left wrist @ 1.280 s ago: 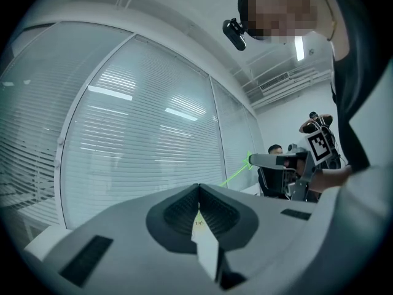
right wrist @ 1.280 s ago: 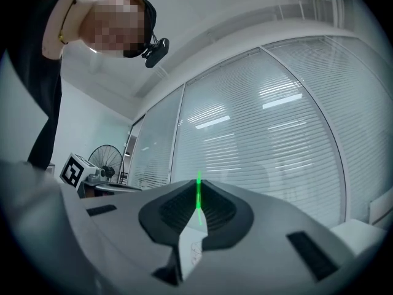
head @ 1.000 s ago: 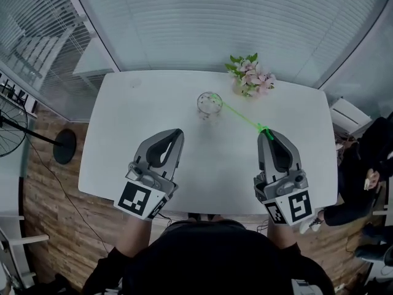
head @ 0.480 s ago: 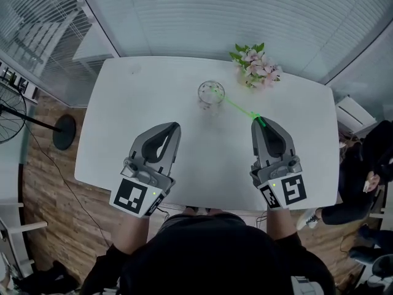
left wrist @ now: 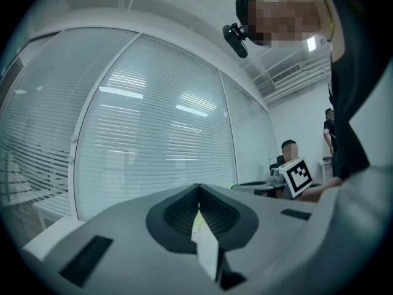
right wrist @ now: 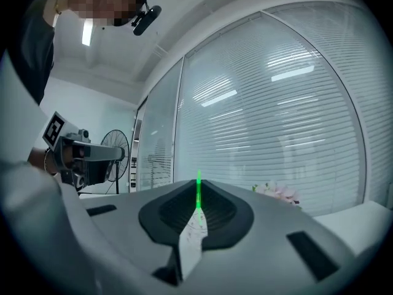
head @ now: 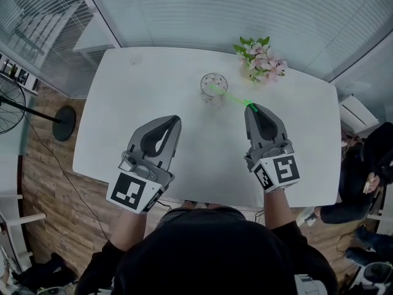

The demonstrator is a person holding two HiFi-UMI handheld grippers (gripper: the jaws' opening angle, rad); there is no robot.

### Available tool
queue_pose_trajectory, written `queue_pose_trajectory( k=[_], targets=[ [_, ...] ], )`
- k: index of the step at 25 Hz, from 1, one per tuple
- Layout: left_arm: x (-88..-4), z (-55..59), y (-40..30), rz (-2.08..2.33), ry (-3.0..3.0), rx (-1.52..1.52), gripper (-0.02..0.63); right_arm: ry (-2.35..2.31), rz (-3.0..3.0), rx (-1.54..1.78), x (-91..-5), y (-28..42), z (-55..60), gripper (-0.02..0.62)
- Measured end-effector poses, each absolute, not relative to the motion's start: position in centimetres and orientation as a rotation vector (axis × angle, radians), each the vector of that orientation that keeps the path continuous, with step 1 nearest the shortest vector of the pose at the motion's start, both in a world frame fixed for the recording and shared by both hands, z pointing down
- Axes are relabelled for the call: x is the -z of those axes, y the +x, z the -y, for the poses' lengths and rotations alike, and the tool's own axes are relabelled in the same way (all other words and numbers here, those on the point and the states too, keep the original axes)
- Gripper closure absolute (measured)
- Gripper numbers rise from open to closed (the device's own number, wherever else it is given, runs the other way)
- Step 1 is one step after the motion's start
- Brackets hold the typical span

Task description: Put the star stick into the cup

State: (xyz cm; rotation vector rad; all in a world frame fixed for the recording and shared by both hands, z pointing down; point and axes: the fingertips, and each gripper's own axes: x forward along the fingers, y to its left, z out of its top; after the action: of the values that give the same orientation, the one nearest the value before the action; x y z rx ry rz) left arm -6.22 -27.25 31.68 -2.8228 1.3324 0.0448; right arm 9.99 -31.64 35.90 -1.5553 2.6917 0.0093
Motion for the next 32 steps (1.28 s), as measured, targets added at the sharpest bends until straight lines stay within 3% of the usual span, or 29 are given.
queue_pose_trajectory(
  k=[32],
  targets=[
    [-31.9,27.0,-8.1,-1.353,-2.803,-0.044,0.592,-1.6,-2.713,0.077,-40.2,7.7,35.6,0.574]
  ],
)
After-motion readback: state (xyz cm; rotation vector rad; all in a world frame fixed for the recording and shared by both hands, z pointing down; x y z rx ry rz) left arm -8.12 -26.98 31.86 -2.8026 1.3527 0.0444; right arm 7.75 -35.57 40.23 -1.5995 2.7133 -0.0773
